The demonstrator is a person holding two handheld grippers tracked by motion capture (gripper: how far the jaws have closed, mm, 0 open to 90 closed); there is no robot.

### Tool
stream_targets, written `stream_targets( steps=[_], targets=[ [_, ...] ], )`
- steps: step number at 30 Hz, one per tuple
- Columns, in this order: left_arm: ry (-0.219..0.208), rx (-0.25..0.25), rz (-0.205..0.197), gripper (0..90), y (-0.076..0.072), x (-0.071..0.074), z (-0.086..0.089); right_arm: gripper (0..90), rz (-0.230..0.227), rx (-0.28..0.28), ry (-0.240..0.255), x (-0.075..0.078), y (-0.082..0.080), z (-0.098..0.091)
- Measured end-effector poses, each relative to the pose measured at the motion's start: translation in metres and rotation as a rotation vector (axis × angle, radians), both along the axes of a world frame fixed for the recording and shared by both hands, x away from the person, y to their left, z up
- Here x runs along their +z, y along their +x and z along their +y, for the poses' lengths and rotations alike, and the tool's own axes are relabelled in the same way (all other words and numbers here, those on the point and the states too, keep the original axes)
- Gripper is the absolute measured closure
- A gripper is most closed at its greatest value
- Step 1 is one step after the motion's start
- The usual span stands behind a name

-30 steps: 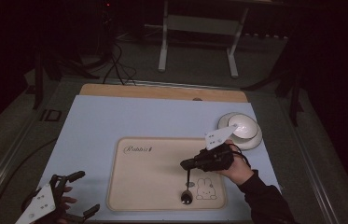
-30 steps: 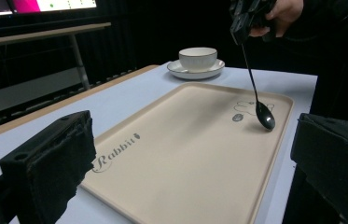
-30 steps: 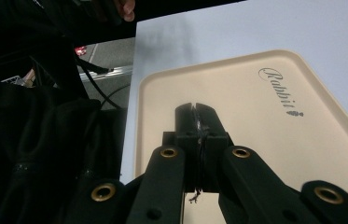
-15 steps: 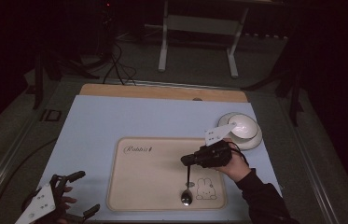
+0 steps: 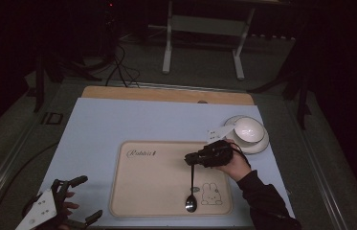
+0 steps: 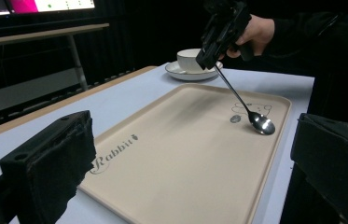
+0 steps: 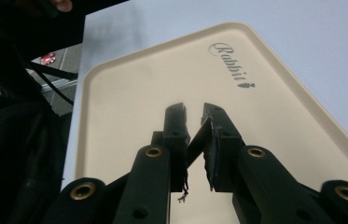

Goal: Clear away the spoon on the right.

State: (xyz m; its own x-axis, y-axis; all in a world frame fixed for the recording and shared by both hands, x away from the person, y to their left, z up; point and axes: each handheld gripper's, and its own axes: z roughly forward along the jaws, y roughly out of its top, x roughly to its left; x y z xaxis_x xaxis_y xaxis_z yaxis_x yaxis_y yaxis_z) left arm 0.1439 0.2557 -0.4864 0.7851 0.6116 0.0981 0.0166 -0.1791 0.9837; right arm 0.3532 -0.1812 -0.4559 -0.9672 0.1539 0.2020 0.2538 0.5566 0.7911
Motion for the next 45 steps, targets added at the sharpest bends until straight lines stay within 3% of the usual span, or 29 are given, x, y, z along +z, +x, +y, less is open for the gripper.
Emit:
stream_targets(
  steps=[9, 28, 36, 45],
  targets=[
    [-0.001, -0.001, -0.001, 0.0, 0.0, 0.0, 0.0, 75.5, 0.014, -0.038, -0.031, -0.013, 0.011, 0.001],
    [0.0, -0.003, -0.003, 0.0, 0.0, 0.0, 0.0, 72.0, 0.08, -0.135, 0.005, -0.048, 0.035, -0.002],
    [0.002, -0.005, -0.001, 0.0, 0.0, 0.0, 0.0, 71.4, 0.099, -0.176, -0.019, -0.066, 0.043, -0.003],
    [0.003, -0.008, 0.0, 0.0, 0.0, 0.0, 0.0, 70.5, 0.11, -0.188, -0.04, -0.074, 0.05, 0.003]
  ],
)
